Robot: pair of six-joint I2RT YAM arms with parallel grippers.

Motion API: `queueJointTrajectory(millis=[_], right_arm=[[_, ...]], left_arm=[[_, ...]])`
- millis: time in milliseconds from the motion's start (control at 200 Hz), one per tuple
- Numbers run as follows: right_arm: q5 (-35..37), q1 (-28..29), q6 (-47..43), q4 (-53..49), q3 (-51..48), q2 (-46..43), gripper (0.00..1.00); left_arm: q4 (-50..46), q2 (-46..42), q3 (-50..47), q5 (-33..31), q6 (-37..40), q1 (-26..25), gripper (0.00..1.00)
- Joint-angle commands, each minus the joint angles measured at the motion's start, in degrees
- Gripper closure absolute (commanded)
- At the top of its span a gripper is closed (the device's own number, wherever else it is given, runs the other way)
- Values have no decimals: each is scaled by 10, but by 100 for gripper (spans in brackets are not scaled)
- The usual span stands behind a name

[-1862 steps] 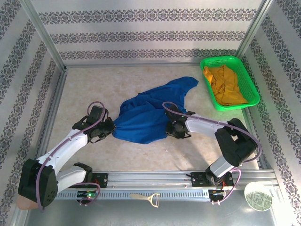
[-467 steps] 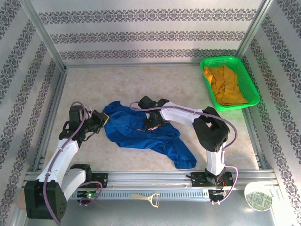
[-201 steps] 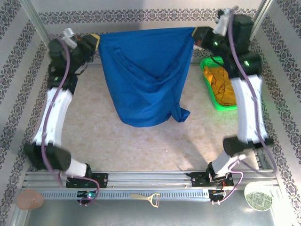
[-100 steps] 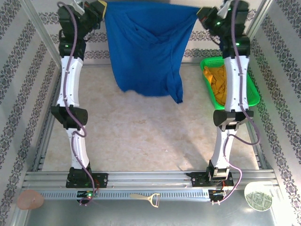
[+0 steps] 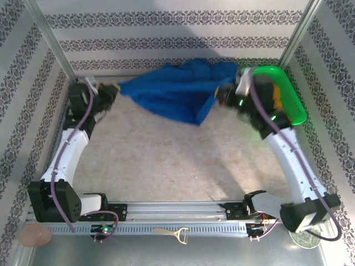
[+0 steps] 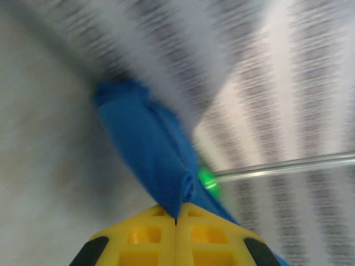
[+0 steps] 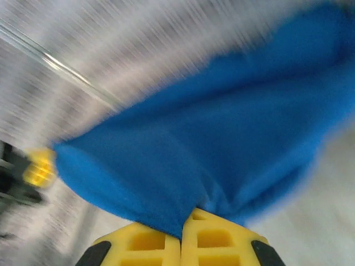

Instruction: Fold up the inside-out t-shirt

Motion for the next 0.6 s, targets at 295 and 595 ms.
queueJointTrajectory(millis=[295,595], right_arm=[[222,153,212,-196,-523,-470,100],[260,203,257,-291,-495,-538,83]], left_arm=[[-205,-340,-407,-77,76,12,100],[-441,-629,-431,-87,15,11,74]])
